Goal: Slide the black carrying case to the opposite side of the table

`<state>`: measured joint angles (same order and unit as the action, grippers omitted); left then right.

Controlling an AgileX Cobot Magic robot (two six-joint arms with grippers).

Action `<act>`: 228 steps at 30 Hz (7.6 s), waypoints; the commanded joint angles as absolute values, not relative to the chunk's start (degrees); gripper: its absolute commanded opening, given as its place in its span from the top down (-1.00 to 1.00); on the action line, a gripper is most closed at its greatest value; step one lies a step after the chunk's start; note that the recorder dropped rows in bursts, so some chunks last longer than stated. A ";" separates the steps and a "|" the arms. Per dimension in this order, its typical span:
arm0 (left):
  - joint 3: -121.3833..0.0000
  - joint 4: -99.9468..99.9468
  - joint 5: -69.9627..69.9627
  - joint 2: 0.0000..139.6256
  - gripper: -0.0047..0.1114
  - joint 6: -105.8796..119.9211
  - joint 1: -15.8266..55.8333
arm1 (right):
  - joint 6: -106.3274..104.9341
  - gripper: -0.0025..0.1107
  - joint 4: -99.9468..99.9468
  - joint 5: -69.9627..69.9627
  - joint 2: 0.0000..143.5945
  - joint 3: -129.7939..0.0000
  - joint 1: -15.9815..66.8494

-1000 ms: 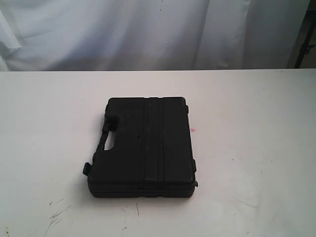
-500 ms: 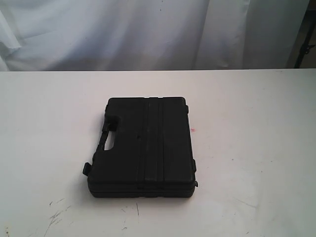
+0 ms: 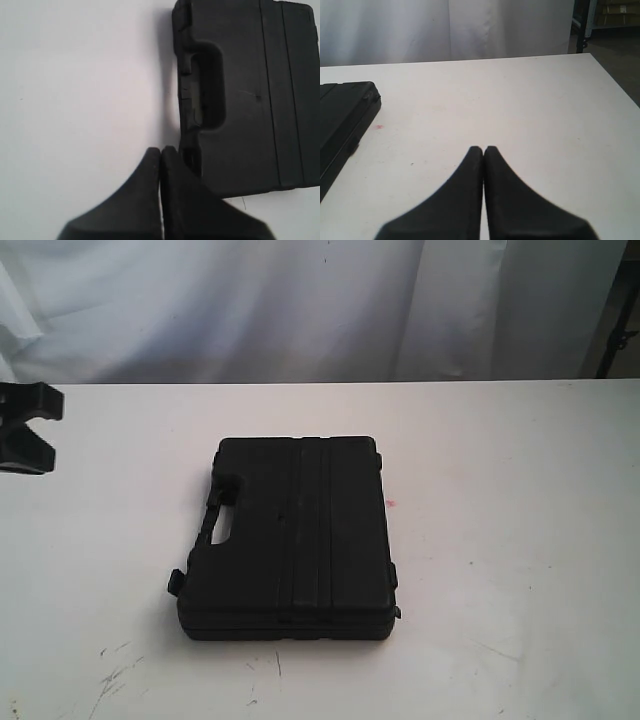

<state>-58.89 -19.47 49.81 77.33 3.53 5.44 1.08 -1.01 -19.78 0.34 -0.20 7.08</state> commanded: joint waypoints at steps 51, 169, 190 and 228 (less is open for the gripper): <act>-82.27 -9.95 47.81 121.48 0.38 -5.91 20.90 | 0.59 0.96 -1.10 -19.77 0.00 0.00 6.64; -70.70 -4.20 47.17 85.64 0.92 -7.41 8.07 | 0.73 0.96 -1.45 -19.77 0.00 0.00 6.64; -35.94 -14.46 31.01 52.90 0.92 -7.16 9.56 | 0.73 0.96 -1.45 -19.77 0.00 0.00 6.64; -17.41 -2.06 22.40 15.92 0.92 -4.50 1.51 | 0.73 0.96 -1.45 -19.77 0.00 0.00 6.64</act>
